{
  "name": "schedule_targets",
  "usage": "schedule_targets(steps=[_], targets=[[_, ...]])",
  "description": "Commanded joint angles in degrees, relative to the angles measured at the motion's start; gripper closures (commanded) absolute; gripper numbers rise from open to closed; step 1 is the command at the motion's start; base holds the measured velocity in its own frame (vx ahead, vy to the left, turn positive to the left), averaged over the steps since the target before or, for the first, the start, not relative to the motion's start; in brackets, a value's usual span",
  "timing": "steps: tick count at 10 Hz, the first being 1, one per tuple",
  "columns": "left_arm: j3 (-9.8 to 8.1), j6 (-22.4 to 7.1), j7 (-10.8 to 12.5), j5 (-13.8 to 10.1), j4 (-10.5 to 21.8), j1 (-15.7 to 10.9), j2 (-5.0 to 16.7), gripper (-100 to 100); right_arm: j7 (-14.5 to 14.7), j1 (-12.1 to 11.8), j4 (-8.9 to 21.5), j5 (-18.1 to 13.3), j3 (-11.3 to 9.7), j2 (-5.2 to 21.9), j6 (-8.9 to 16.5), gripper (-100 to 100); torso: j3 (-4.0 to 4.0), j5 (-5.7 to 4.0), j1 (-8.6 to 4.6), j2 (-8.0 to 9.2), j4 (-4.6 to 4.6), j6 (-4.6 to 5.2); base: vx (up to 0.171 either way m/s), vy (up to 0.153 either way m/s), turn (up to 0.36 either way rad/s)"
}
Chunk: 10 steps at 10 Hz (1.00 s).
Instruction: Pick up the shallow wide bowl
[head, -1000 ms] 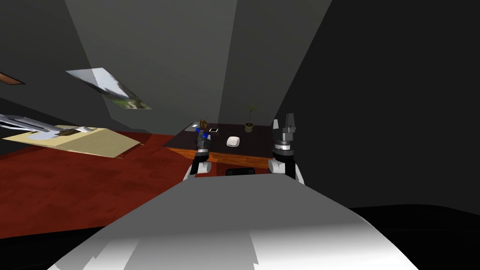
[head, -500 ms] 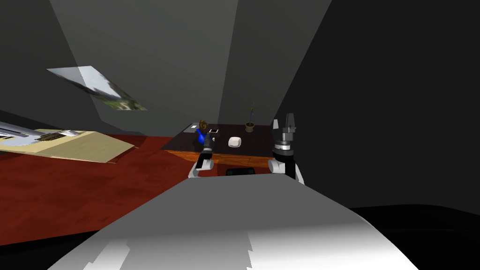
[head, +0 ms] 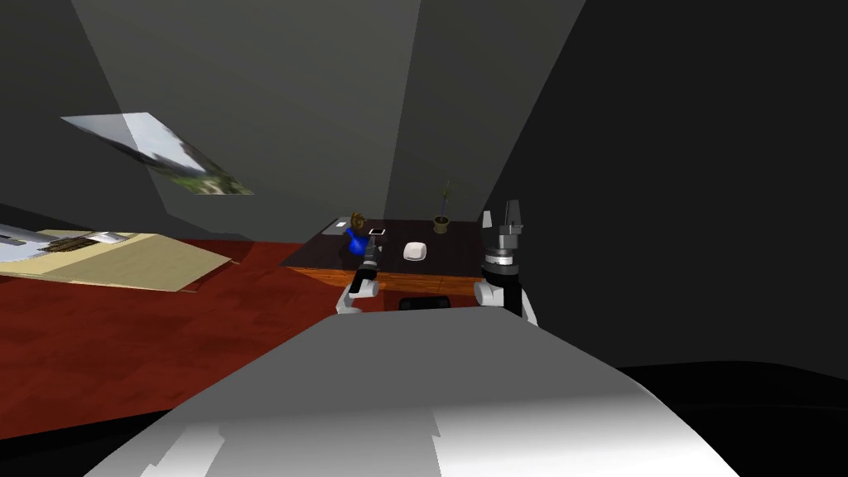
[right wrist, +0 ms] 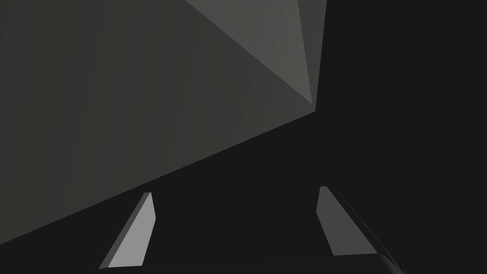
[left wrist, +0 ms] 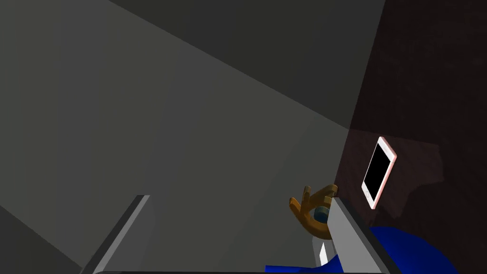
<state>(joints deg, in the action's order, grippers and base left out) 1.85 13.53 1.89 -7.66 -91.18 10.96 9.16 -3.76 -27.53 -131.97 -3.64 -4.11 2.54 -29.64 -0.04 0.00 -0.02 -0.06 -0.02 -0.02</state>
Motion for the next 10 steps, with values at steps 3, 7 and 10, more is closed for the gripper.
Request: schedule_targets(steps=[3, 7, 10], targets=[[-0.08, -3.09, 0.25, 0.53, 4.53, -2.20, 0.10, -100, 0.00, 0.00, 0.00, 0.00, 0.00, 0.00, 0.00, 0, 0.00, 0.00, -0.02, -0.01, 0.00, 0.01, 0.004, -0.003, -0.044], [-0.40, -8.67, 0.73, 1.77, 10.72, -5.58, -0.10, -100, 0.00, 0.00, 0.00, 0.00, -0.01, 0.00, 0.00, 0, -0.02, -0.04, -0.18, -0.03, -0.01, 0.01, 0.007, -0.030, -0.042], [-0.69, -12.51, 1.19, 2.79, 14.64, -7.76, -0.35, -100, 0.00, 0.00, 0.00, 0.00, -0.01, -0.01, 0.00, 0, -0.01, -0.06, -0.27, -0.02, 0.00, 0.02, 0.007, -0.054, -0.031]])
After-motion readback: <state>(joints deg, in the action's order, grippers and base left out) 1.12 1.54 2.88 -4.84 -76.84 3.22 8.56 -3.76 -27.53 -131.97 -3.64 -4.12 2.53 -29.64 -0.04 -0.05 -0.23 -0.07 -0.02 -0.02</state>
